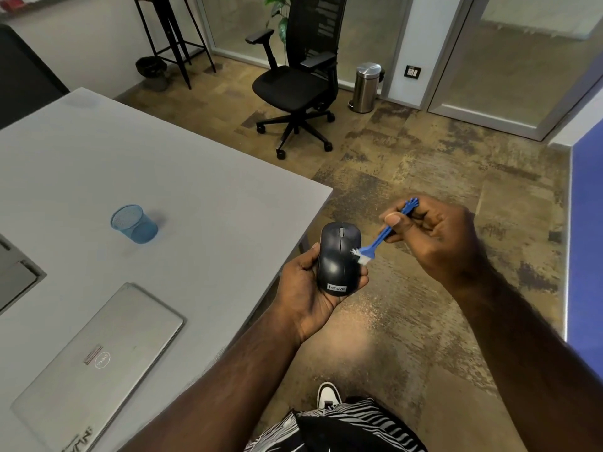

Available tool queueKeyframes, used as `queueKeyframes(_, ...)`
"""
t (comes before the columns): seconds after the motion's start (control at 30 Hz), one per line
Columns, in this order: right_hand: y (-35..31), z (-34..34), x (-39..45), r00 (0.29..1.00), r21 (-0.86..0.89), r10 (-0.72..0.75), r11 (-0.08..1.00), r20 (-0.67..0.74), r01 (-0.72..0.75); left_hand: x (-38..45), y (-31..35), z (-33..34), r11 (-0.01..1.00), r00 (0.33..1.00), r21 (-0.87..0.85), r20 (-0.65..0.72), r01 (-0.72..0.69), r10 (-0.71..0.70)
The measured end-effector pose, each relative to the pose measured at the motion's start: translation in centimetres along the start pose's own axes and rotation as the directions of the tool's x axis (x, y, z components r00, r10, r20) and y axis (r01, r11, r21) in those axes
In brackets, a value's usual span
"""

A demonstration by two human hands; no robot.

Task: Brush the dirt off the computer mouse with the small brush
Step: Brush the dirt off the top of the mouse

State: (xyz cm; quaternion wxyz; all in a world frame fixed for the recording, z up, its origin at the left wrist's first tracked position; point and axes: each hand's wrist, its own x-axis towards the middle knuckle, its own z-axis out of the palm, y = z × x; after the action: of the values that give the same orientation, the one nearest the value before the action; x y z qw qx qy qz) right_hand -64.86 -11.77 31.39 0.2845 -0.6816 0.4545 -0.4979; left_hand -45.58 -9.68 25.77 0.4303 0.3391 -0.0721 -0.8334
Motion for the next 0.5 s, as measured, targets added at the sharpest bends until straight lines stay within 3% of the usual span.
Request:
queueKeyframes(0.13, 0.2, 0.1, 0.1, 0.998, 0.068, 0.015, 0.998, -0.065, -0.01, 0.0, 0.1, 0.0, 0.999, 1.0, -0.041, 0.005, 0.007, -0.007)
queueKeyframes(0.3, 0.3, 0.2, -0.8, 0.996, 0.098, -0.054, 0.994, 0.068, 0.047, 0.0, 0.0, 0.3, 0.996, 1.0, -0.082, -0.02, -0.02, 0.019)
queueKeyframes(0.43, 0.3, 0.3, -0.8, 0.997, 0.047, -0.037, 0.998, -0.065, 0.04, -0.1, 0.2, 0.3, 0.997, 1.0, -0.072, -0.017, 0.004, -0.005)
queueKeyframes(0.5, 0.1, 0.5, -1.2, 0.994, 0.023, -0.104, 0.994, 0.032, 0.104, -0.1, 0.3, 0.5, 0.997, 0.999, -0.069, -0.032, -0.024, 0.022)
